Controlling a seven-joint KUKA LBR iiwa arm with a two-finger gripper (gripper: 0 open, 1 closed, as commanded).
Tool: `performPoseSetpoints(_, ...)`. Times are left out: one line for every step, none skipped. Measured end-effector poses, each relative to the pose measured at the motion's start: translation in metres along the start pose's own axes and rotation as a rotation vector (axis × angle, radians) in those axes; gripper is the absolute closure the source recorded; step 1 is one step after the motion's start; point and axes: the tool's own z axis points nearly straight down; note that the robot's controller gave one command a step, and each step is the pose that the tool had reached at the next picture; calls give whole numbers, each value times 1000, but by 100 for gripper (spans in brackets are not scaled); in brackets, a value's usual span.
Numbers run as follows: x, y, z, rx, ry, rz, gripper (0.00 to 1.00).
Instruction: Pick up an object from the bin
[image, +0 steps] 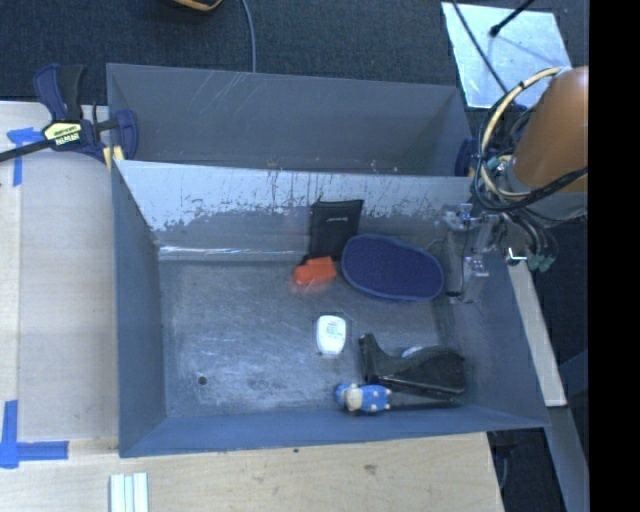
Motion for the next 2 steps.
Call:
performPoseSetpoints(-6, 27, 111, 0, -8, -46, 0)
performPoseSetpoints(-9, 26, 104, 3, -17, -46, 100)
